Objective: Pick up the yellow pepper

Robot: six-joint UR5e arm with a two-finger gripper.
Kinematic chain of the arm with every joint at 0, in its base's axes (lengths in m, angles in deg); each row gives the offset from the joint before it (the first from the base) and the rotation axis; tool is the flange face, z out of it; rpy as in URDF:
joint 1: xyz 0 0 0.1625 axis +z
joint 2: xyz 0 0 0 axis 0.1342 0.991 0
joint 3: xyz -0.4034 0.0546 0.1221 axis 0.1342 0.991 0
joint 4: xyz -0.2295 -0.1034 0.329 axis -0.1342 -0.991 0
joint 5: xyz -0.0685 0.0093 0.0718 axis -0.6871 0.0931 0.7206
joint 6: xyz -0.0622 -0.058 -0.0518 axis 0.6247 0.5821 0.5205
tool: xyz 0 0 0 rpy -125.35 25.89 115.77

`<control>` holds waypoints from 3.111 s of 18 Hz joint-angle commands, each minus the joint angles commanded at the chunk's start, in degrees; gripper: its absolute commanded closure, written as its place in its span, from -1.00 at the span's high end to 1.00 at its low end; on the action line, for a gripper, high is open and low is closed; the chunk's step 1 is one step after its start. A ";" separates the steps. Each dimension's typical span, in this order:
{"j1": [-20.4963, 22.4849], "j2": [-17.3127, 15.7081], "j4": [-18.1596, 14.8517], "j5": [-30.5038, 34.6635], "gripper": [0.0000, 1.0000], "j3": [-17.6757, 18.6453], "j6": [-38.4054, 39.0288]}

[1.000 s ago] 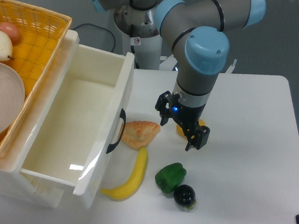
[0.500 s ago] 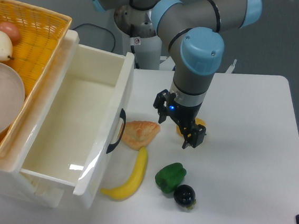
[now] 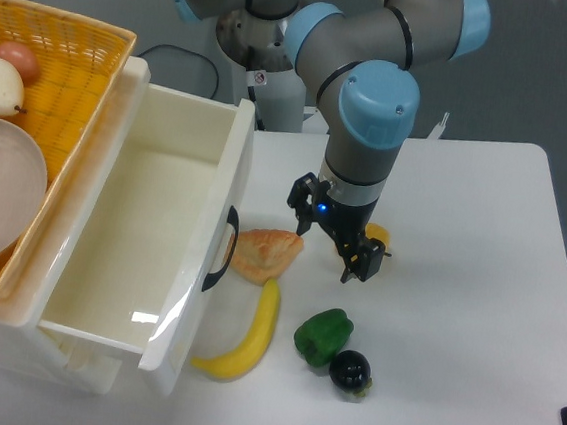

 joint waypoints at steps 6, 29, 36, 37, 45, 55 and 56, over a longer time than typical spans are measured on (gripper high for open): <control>0.26 0.09 3.08 -0.09 1.00 1.41 -0.88; 4.92 3.78 3.25 4.03 1.00 5.45 -45.60; 5.01 4.66 3.69 9.40 1.00 7.39 -55.45; 5.27 4.66 3.78 9.32 1.00 7.39 -56.24; 7.38 5.27 5.71 9.14 1.00 9.85 -59.41; 9.32 6.94 5.71 8.96 1.00 10.64 -64.69; 9.32 6.94 5.71 8.96 1.00 10.90 -64.78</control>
